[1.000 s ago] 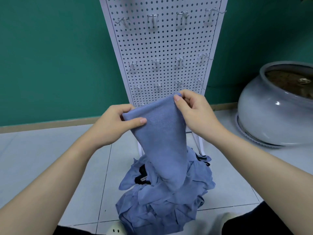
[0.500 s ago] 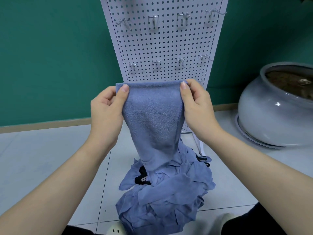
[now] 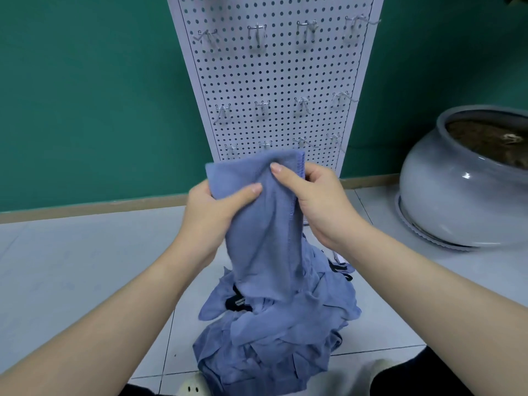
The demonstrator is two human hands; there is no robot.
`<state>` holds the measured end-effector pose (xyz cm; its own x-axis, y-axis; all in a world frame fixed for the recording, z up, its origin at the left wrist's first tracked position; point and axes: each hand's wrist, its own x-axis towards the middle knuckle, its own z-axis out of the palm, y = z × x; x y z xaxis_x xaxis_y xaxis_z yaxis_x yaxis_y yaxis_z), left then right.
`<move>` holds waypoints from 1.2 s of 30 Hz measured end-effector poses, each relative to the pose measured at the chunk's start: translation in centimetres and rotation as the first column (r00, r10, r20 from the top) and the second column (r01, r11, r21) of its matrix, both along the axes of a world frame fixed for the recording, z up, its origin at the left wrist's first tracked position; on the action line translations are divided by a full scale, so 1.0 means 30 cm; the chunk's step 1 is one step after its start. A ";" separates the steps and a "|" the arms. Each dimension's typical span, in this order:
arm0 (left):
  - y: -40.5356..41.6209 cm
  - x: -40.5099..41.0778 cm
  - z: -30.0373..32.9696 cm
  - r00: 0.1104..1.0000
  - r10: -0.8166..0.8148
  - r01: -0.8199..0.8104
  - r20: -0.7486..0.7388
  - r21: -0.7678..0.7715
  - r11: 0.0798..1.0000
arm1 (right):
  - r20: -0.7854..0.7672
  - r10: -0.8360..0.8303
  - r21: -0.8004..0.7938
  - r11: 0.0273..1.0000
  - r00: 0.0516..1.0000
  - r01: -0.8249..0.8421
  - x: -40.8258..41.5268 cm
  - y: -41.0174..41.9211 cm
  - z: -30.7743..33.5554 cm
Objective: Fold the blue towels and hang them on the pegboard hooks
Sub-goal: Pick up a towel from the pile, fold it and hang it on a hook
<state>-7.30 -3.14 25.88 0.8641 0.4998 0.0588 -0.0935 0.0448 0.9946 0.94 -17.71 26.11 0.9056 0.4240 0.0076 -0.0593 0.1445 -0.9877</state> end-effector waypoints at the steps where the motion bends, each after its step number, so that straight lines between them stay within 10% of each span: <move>1: -0.005 0.004 -0.014 1.000 0.021 -0.021 -0.019 0.011 1.000 | 0.016 -0.015 -0.026 1.000 1.000 0.015 -0.001 0.002 -0.005; 17: -0.040 0.066 -0.029 0.924 0.372 -0.382 0.090 0.148 0.912 | 0.180 -0.055 -0.088 0.994 0.982 0.072 -0.052 0.038 -0.028; 29: -0.086 0.023 -0.057 0.975 -0.088 0.020 0.205 0.311 0.950 | 0.243 -0.131 -0.078 0.985 0.961 0.154 -0.024 0.005 -0.011; 36: -0.091 0.037 -0.045 0.973 -0.047 -0.044 0.228 0.379 0.924 | 0.338 -0.090 -0.101 0.986 0.937 0.131 -0.018 -0.007 -0.004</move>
